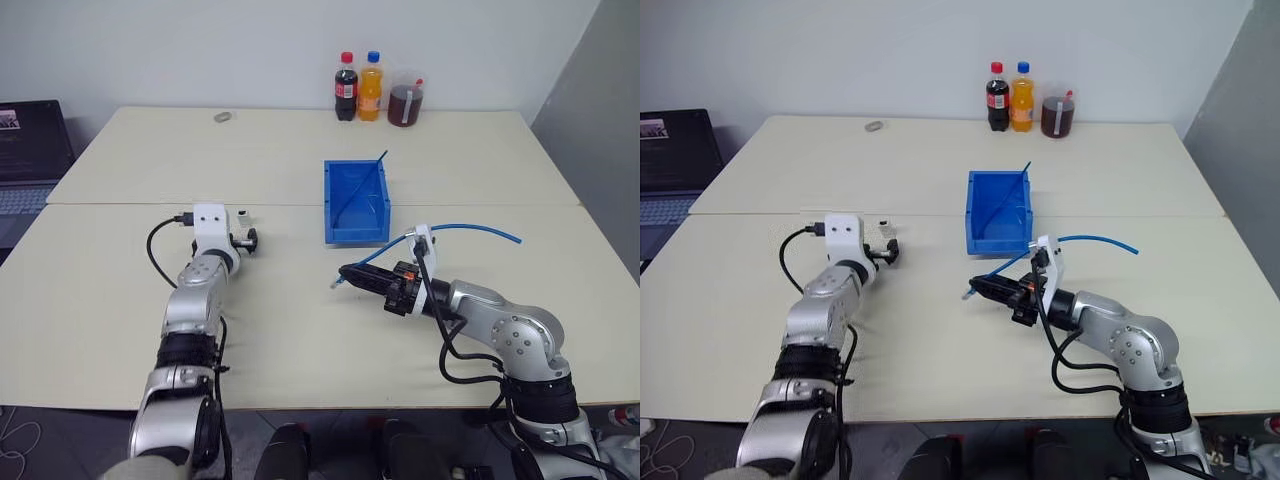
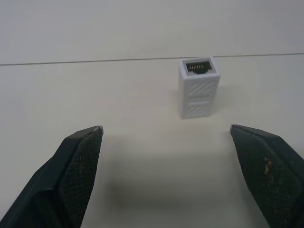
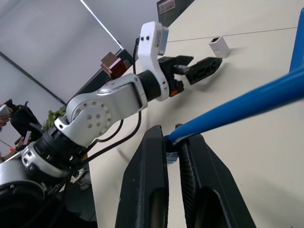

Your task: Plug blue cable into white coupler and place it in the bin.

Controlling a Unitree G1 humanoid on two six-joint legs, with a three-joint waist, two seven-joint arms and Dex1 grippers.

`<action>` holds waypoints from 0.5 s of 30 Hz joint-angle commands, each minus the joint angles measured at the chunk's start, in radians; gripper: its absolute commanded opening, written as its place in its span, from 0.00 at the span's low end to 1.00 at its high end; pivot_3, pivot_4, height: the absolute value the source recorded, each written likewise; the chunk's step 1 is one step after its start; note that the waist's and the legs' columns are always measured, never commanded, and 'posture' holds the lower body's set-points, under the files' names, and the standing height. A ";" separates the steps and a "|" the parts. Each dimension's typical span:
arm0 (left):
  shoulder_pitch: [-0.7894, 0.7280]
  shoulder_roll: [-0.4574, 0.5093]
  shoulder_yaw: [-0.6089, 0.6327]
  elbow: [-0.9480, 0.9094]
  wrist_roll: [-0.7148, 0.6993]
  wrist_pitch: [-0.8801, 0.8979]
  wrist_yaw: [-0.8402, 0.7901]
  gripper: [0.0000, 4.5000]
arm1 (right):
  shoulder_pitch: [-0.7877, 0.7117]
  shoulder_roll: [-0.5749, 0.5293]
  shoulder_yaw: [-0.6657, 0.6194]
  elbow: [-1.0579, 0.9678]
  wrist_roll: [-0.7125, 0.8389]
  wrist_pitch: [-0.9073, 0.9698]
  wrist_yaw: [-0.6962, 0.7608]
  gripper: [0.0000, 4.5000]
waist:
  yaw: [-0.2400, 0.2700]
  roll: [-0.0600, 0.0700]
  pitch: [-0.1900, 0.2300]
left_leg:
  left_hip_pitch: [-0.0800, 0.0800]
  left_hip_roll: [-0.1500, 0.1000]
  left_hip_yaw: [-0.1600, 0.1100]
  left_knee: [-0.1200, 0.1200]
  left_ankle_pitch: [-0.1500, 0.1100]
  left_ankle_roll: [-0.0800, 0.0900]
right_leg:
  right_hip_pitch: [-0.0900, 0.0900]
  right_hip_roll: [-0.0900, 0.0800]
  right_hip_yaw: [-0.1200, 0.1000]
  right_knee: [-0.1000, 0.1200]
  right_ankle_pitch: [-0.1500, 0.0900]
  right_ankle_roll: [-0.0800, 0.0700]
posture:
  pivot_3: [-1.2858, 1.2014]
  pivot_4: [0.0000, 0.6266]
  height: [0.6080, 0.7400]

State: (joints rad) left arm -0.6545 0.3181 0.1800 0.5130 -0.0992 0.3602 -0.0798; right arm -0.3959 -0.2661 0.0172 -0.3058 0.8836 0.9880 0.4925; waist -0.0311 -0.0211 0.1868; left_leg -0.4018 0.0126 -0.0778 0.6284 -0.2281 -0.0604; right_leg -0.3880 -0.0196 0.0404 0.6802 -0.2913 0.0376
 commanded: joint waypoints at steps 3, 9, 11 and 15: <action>-0.098 0.006 -0.010 0.157 0.020 -0.105 -0.019 1.00 | -0.009 0.003 -0.022 -0.032 0.007 -0.024 -0.007 0.01 | -0.001 0.000 0.000 | 0.000 0.000 0.000 0.000 0.000 0.000 | 0.000 0.000 0.000 0.000 0.000 0.000 | 0.52 0.24 1.00; -0.171 -0.005 -0.021 0.310 0.034 -0.193 -0.016 1.00 | -0.005 0.001 -0.020 -0.036 0.007 -0.024 -0.012 0.01 | 0.000 0.000 0.000 | 0.000 0.000 0.000 0.000 0.000 0.000 | 0.000 0.000 0.000 0.000 0.000 0.000 | 0.52 0.24 1.00; -0.190 -0.003 -0.019 0.349 0.034 -0.217 -0.017 1.00 | -0.003 0.000 -0.022 -0.038 0.007 -0.023 -0.015 0.01 | 0.000 0.000 0.000 | 0.000 0.000 0.000 0.000 0.000 0.000 | 0.000 0.000 0.000 0.000 0.000 0.000 | 0.52 0.24 1.00; -0.217 -0.001 -0.013 0.410 0.030 -0.259 -0.024 1.00 | 0.002 -0.001 -0.022 -0.045 0.009 -0.022 -0.018 0.01 | -0.001 0.000 0.000 | 0.000 0.000 0.000 0.000 0.000 0.000 | 0.000 0.000 0.000 0.000 0.000 0.000 | 0.52 0.24 1.00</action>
State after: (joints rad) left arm -0.8418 0.3111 0.1630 0.9146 -0.0729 0.1388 -0.0998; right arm -0.3939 -0.2663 0.0142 -0.3075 0.8836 0.9865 0.4747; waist -0.0322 -0.0212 0.1869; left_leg -0.4019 0.0127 -0.0779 0.6283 -0.2281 -0.0604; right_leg -0.3882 -0.0197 0.0401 0.6803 -0.2913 0.0376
